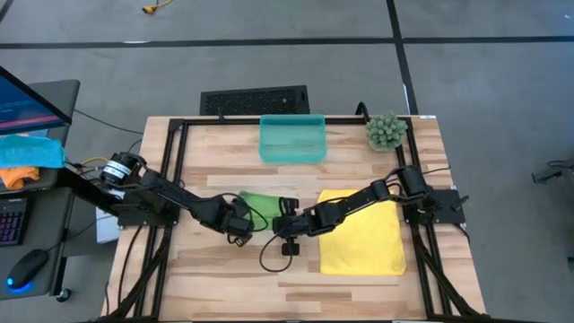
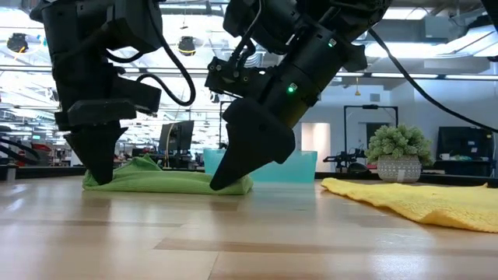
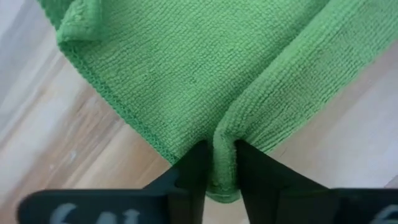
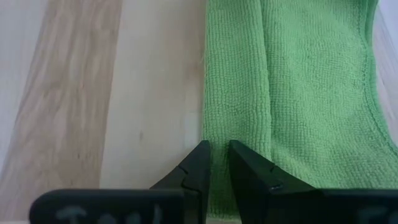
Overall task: Roll microfiber towels into tight, uniform cylinder then place into a basket
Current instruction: Roll the green towel
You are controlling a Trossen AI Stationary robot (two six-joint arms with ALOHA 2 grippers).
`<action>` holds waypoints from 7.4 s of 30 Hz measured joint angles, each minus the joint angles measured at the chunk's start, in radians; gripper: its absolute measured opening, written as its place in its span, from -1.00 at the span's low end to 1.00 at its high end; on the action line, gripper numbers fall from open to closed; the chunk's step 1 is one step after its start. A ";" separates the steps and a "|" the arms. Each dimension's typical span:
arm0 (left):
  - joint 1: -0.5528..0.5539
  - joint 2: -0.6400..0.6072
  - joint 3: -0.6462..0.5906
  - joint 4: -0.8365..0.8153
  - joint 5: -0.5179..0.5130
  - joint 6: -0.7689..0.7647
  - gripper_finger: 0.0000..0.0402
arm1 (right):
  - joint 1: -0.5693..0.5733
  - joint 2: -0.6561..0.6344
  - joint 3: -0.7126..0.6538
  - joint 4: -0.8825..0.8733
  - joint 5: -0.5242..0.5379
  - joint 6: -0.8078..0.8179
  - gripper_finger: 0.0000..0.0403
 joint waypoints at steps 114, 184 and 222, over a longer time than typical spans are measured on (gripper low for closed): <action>-0.069 -0.067 -0.159 0.242 -0.089 0.479 -0.13 | 0.095 0.001 0.083 -0.172 0.191 -0.282 -0.09; -0.027 -0.159 -0.157 0.323 0.565 0.027 -0.94 | 0.038 0.000 0.151 -0.215 -0.434 0.261 -0.87; 0.304 -0.162 -0.155 0.144 0.530 0.075 -0.93 | -0.011 0.048 0.149 -0.123 -0.446 0.363 -0.53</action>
